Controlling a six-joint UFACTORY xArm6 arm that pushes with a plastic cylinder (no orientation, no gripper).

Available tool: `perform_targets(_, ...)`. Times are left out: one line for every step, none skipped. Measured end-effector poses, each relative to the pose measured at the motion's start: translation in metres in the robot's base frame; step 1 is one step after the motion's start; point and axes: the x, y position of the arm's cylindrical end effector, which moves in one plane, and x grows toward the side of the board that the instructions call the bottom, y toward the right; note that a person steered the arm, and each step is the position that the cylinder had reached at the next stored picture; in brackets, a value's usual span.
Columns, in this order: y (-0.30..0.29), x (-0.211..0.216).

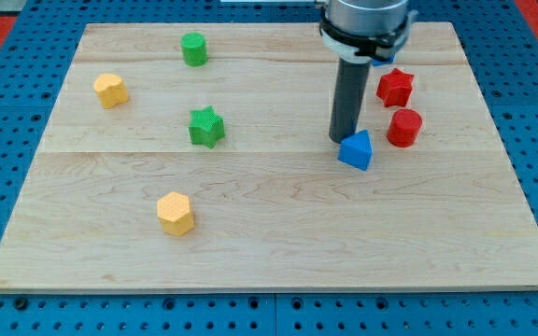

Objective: Push yellow hexagon to the bottom center

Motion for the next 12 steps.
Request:
perform_targets(0.015, 0.025)
perform_targets(0.021, 0.05)
perform_targets(0.035, 0.062)
perform_targets(0.03, 0.066)
perform_targets(-0.01, 0.073)
perform_targets(-0.054, 0.073)
perform_targets(-0.117, 0.073)
perform_targets(-0.182, 0.073)
perform_targets(-0.231, 0.077)
perform_targets(-0.246, 0.097)
perform_targets(-0.236, 0.102)
perform_targets(-0.227, 0.102)
